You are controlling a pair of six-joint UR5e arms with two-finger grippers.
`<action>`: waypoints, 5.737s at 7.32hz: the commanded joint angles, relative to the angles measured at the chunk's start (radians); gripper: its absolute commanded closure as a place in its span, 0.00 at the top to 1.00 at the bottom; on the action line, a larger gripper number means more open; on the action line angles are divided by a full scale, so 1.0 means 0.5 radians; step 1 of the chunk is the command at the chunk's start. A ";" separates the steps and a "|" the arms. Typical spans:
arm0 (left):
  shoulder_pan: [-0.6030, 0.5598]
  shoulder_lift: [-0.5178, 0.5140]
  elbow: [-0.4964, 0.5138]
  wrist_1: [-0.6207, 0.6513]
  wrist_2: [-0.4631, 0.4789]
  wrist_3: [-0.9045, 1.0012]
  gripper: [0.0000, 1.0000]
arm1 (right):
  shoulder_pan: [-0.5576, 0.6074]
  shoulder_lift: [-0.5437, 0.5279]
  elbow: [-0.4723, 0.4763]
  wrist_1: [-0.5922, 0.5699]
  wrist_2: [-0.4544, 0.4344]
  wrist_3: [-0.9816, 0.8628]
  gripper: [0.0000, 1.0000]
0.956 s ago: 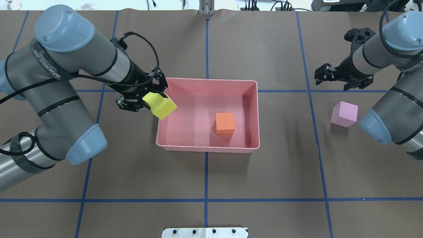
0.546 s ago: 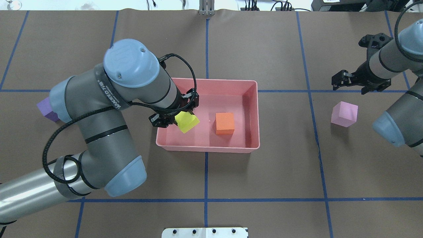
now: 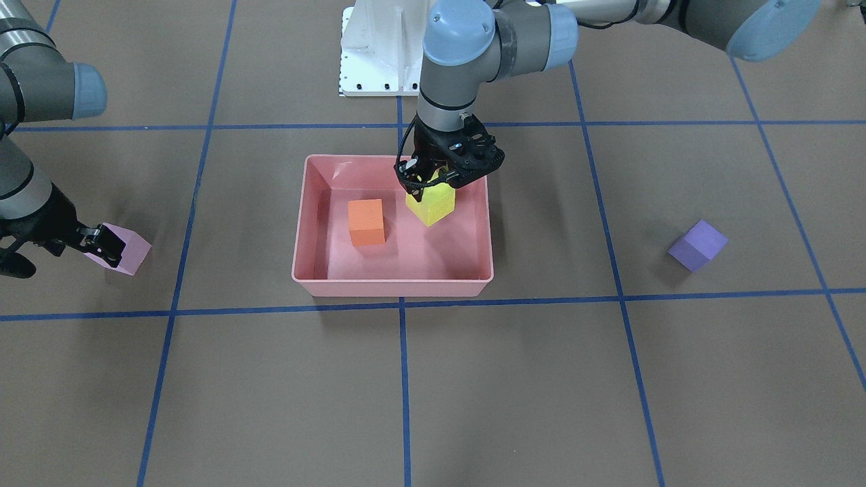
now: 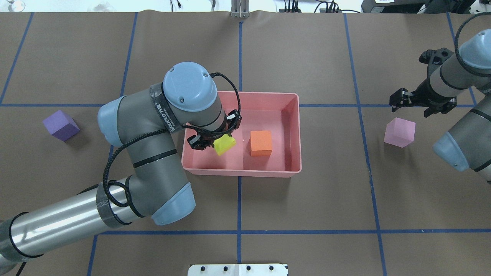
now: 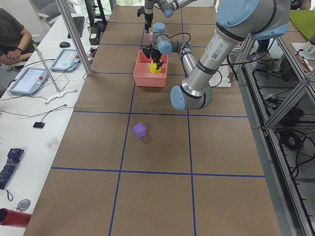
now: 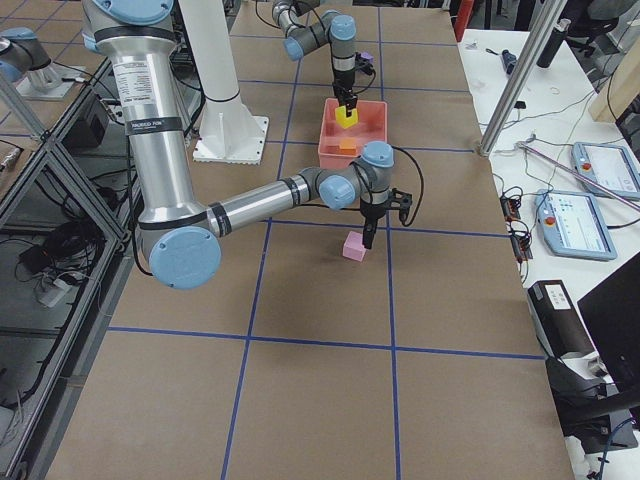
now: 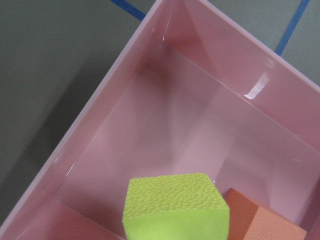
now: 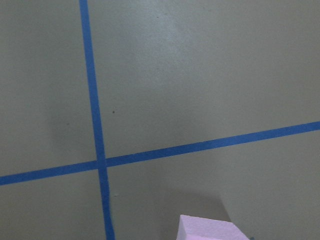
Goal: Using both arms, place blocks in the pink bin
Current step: 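Lower the yellow-green cube into the bin while the right gripper moves to the pink cube, then grasp the light pink cube with the right gripper while the left gripper withdraws, then carry the light pink cube into the bin and release it, then grasp the purple cube with the left gripper while the right gripper withdraws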
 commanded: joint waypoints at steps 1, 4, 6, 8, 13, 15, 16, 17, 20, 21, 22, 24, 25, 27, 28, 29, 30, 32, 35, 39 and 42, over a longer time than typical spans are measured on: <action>0.031 -0.014 0.030 0.000 0.013 0.000 0.56 | -0.002 -0.012 -0.036 0.000 0.133 0.041 1.00; 0.037 -0.021 0.024 0.003 0.044 0.000 1.00 | -0.020 -0.006 -0.106 0.003 0.167 0.084 1.00; 0.037 -0.021 0.018 0.006 0.044 0.000 1.00 | -0.032 0.003 -0.109 0.003 0.182 0.084 1.00; 0.037 -0.021 0.006 0.012 0.044 0.000 1.00 | -0.044 -0.012 -0.152 0.027 0.186 0.081 1.00; 0.028 -0.036 -0.028 0.018 0.044 -0.003 1.00 | -0.072 -0.003 -0.226 0.150 0.299 0.090 0.00; -0.027 0.067 -0.336 0.037 0.023 0.088 1.00 | -0.030 0.025 -0.076 0.123 0.400 0.108 0.00; -0.033 0.293 -0.575 0.049 0.023 0.259 1.00 | 0.059 0.049 0.031 0.065 0.467 0.117 0.00; -0.082 0.535 -0.759 0.046 0.019 0.474 1.00 | 0.075 0.214 0.150 -0.203 0.489 0.127 0.00; -0.422 0.929 -0.850 0.018 -0.167 1.112 1.00 | -0.197 0.775 0.194 -0.445 0.355 0.904 0.00; -0.505 1.015 -0.847 0.012 -0.171 1.308 1.00 | -0.392 0.932 0.167 -0.445 0.218 1.079 0.00; -0.624 1.098 -0.835 0.012 -0.192 1.541 1.00 | -0.555 1.046 0.112 -0.433 0.010 1.214 0.00; -0.769 1.182 -0.807 0.003 -0.321 1.803 1.00 | -0.707 1.169 -0.120 -0.198 -0.139 1.335 0.00; -0.794 1.194 -0.789 -0.003 -0.321 1.829 1.00 | -0.728 1.203 -0.237 -0.069 -0.200 1.387 0.00; -0.840 1.200 -0.682 -0.073 -0.321 1.942 1.00 | -0.729 1.264 -0.379 -0.049 -0.225 1.369 0.00; -0.880 1.210 -0.639 -0.077 -0.321 2.024 1.00 | -0.729 1.261 -0.404 -0.025 -0.280 1.363 0.00; -0.926 1.210 -0.596 -0.077 -0.321 2.128 1.00 | -0.726 1.258 -0.422 0.009 -0.311 1.360 0.00; -0.954 1.231 -0.535 -0.077 -0.321 2.248 1.00 | -0.726 1.261 -0.465 0.012 -0.351 1.357 0.00; -1.057 1.262 -0.351 -0.113 -0.364 2.268 1.00 | -0.713 1.258 -0.471 0.009 -0.370 1.360 0.53; -1.064 1.243 -0.252 -0.184 -0.489 1.604 1.00 | -0.662 1.173 -0.331 0.003 -0.345 1.345 1.00; -1.037 1.256 0.144 -0.773 -0.527 1.114 1.00 | -0.361 0.756 0.041 0.000 -0.008 1.121 1.00; -0.905 1.234 0.156 -0.776 -0.511 0.957 1.00 | -0.358 0.749 0.044 0.006 -0.011 1.118 1.00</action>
